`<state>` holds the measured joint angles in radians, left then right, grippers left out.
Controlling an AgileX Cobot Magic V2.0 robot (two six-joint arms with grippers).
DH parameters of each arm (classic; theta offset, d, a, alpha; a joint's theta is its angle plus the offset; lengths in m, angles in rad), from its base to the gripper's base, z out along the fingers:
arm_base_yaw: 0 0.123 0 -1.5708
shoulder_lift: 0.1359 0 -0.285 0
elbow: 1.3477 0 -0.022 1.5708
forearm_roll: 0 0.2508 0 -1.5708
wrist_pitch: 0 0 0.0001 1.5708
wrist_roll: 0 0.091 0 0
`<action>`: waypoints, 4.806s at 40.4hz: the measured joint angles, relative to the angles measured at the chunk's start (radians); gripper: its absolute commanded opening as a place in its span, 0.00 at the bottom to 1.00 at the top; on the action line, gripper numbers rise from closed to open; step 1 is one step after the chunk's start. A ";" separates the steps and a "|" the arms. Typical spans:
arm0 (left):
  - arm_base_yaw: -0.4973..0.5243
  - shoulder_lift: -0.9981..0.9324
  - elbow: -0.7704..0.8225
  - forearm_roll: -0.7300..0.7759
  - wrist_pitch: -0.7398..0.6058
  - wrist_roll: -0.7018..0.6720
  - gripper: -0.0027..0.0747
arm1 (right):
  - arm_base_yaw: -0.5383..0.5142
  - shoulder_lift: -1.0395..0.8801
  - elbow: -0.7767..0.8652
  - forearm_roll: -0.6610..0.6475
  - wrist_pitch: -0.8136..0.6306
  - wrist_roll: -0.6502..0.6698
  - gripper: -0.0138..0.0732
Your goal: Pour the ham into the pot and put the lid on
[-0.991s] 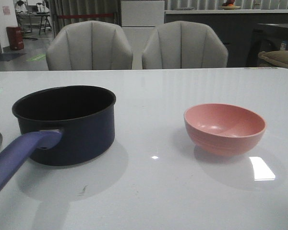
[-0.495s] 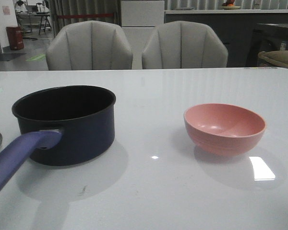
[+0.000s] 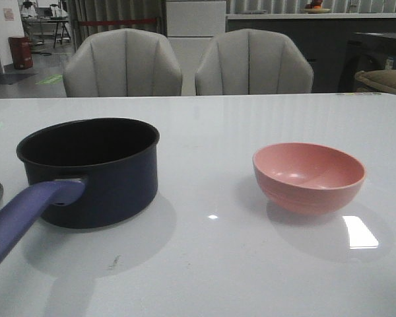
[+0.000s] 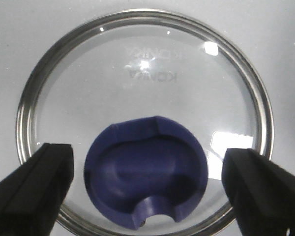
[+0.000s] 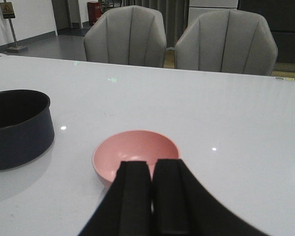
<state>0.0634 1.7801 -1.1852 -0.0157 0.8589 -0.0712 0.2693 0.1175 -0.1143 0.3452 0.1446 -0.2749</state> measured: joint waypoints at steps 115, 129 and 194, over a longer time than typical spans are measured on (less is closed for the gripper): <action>-0.473 0.070 -0.431 -0.012 0.287 0.020 0.37 | 0.000 0.000 0.000 0.000 0.000 0.000 0.34; -0.473 0.086 -0.434 -0.012 0.255 0.020 0.47 | 0.000 0.000 0.000 0.000 0.000 0.000 0.34; -0.473 -0.562 0.060 0.031 0.033 0.035 0.81 | 0.000 0.000 0.000 0.000 0.000 0.000 0.34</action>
<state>-0.4098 1.2183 -1.1252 0.0156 0.8922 -0.0365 0.2693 0.1175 -0.1143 0.3452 0.1446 -0.2749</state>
